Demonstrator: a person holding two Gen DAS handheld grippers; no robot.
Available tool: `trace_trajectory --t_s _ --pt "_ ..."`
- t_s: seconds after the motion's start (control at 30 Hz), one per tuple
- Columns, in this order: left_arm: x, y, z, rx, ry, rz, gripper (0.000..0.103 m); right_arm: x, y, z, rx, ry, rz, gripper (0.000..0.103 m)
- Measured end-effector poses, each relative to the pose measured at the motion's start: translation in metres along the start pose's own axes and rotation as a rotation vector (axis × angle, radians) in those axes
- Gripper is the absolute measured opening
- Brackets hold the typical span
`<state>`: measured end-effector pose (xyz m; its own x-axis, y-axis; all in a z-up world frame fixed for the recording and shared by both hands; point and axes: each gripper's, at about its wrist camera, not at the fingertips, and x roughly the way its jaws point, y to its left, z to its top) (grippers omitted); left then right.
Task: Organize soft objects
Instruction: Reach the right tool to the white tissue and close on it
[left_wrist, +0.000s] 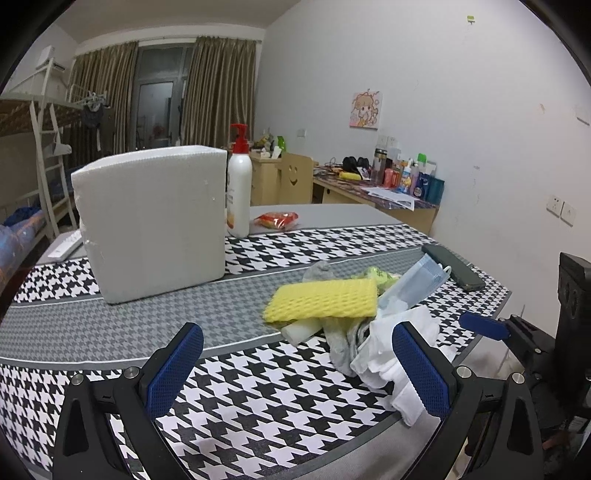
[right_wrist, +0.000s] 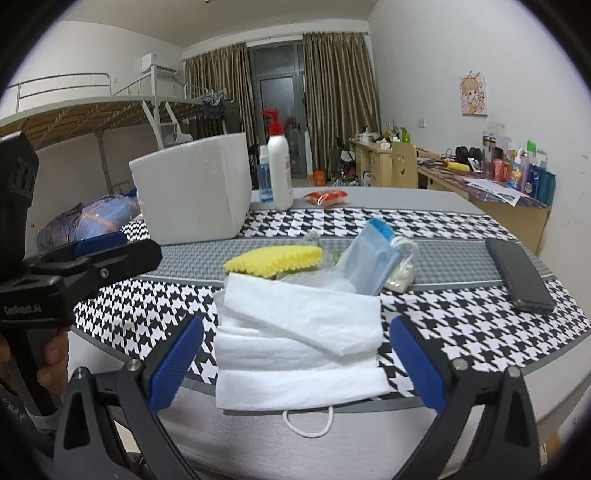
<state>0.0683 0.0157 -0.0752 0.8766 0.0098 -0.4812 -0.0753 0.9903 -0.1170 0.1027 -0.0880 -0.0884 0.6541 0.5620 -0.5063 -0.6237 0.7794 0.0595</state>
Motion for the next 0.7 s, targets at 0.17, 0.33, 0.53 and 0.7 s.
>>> trace_trajectory --t_s 0.17,0.33,0.53,0.7 --pt "0.008 0.002 -0.003 -0.008 0.035 0.011 0.102 0.010 0.000 -0.004 0.003 0.040 0.002 0.102" --pt "0.011 0.003 -0.004 -0.003 0.052 0.018 0.102 0.021 0.001 -0.010 -0.001 0.092 0.010 0.096" --pt "0.015 0.001 -0.003 0.001 0.061 0.014 0.102 0.031 0.001 -0.014 -0.003 0.145 0.018 0.083" --pt "0.019 0.002 -0.002 -0.005 0.068 0.022 0.102 0.032 0.001 -0.015 -0.027 0.156 -0.011 0.068"
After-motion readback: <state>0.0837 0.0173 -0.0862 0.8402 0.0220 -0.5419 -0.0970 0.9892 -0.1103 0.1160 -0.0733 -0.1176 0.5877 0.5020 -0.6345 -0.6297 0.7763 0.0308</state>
